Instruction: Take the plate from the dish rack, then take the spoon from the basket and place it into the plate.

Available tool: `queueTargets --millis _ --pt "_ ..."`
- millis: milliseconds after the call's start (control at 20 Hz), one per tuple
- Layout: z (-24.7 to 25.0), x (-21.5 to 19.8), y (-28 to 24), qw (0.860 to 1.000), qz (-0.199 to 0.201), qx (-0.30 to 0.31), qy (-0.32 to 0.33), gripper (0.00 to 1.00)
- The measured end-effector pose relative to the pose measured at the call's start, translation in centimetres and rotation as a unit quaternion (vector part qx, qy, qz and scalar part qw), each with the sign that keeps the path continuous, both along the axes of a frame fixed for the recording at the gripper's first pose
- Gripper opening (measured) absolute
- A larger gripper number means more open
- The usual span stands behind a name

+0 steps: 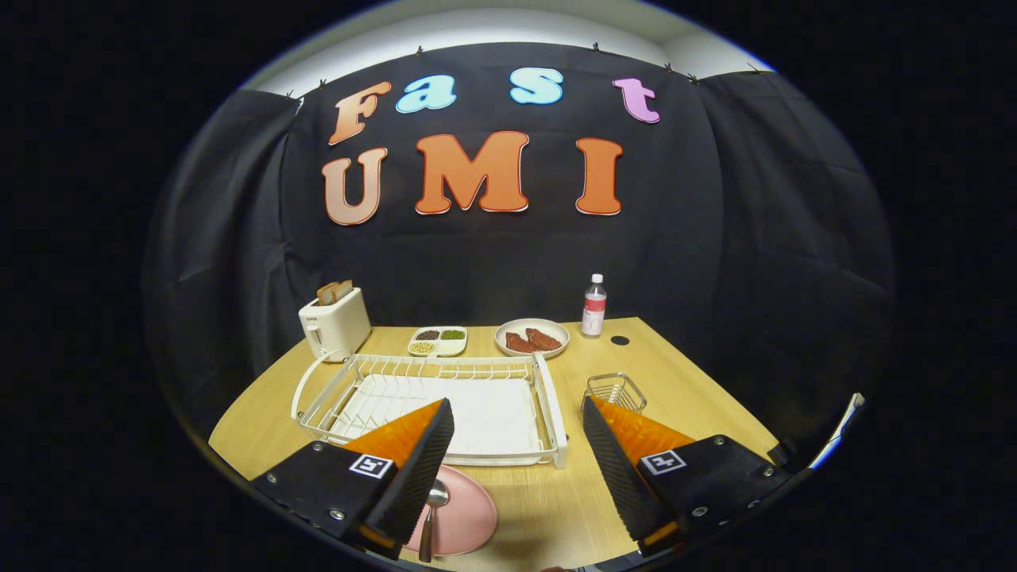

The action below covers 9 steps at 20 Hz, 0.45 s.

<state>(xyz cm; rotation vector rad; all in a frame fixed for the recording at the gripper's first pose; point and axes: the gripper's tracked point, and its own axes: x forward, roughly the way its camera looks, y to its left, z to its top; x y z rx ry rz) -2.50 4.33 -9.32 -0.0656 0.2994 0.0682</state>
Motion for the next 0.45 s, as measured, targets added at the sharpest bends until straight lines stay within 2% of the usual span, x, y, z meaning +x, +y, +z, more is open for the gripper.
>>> queueTargets --millis 100,450 --pt "1.9 0.5 -1.4 1.0 -0.004 -0.016 -0.007 0.97" --pt "8.1 1.2 -3.8 0.999 0.004 -0.006 -0.05 0.97"
